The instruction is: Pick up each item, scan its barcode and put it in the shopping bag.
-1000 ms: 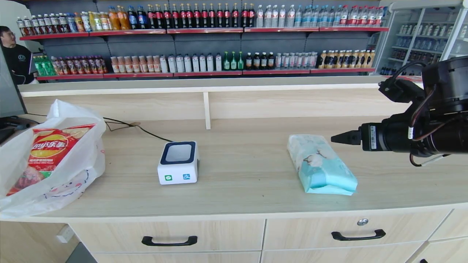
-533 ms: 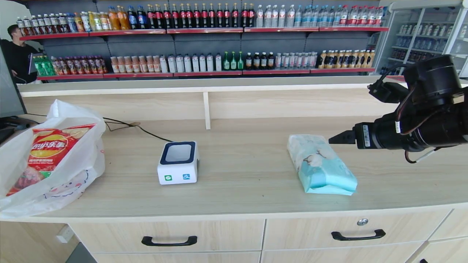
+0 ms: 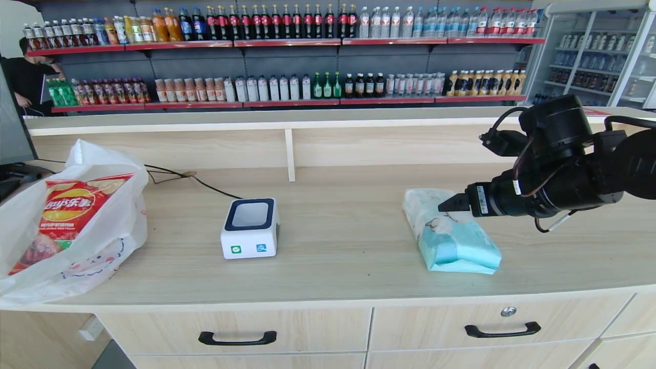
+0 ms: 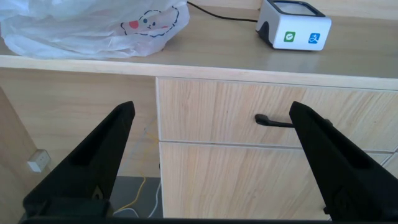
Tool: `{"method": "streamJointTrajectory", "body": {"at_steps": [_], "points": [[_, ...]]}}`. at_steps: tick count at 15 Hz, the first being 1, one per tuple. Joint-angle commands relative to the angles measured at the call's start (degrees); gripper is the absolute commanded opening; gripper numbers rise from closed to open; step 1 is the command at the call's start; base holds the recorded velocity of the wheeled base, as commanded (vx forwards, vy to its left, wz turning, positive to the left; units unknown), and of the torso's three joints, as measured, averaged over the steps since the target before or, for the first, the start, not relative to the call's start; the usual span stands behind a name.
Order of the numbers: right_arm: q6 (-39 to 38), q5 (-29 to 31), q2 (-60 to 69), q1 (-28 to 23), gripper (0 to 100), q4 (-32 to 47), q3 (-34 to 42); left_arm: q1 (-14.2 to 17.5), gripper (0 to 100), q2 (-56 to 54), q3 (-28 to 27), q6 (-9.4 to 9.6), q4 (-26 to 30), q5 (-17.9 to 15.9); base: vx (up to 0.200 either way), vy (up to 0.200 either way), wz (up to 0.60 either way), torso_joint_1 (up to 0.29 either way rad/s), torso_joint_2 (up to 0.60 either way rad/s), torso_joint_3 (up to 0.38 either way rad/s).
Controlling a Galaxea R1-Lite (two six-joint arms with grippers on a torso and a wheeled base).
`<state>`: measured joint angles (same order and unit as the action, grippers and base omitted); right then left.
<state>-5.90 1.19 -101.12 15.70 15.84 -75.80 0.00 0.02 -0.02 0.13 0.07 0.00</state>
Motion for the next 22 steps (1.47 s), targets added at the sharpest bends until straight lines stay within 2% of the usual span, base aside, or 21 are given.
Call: {"method": "streamJointTrajectory", "body": {"at_steps": [1, 4, 11, 22], "points": [[-0.1, 0.0, -0.7, 1.2, 100, 0.0, 0.0, 0.0, 100, 0.0, 0.0, 0.04, -0.1, 0.0, 0.000, 0.000, 0.00, 0.000, 0.00, 0.000], [-0.2, 3.8, -2.2, 2.1, 100, -0.1, -0.7, 0.0, 100, 0.0, -0.1, 0.04, 0.0, 0.0, 0.000, 0.000, 0.00, 0.000, 0.00, 0.000], [-3.6, 5.6, -5.3, 5.7, 100, -0.3, -2.3, 0.0, 100, 0.0, 0.0, 0.04, 0.0, 0.0, 0.000, 0.000, 0.00, 0.000, 0.00, 0.000], [-4.7, 6.3, -9.3, 5.4, 100, -0.9, -2.3, 0.0, 100, 0.0, 0.0, -0.05, 0.0, 0.0, 0.000, 0.000, 0.00, 0.000, 0.00, 0.000]]}}
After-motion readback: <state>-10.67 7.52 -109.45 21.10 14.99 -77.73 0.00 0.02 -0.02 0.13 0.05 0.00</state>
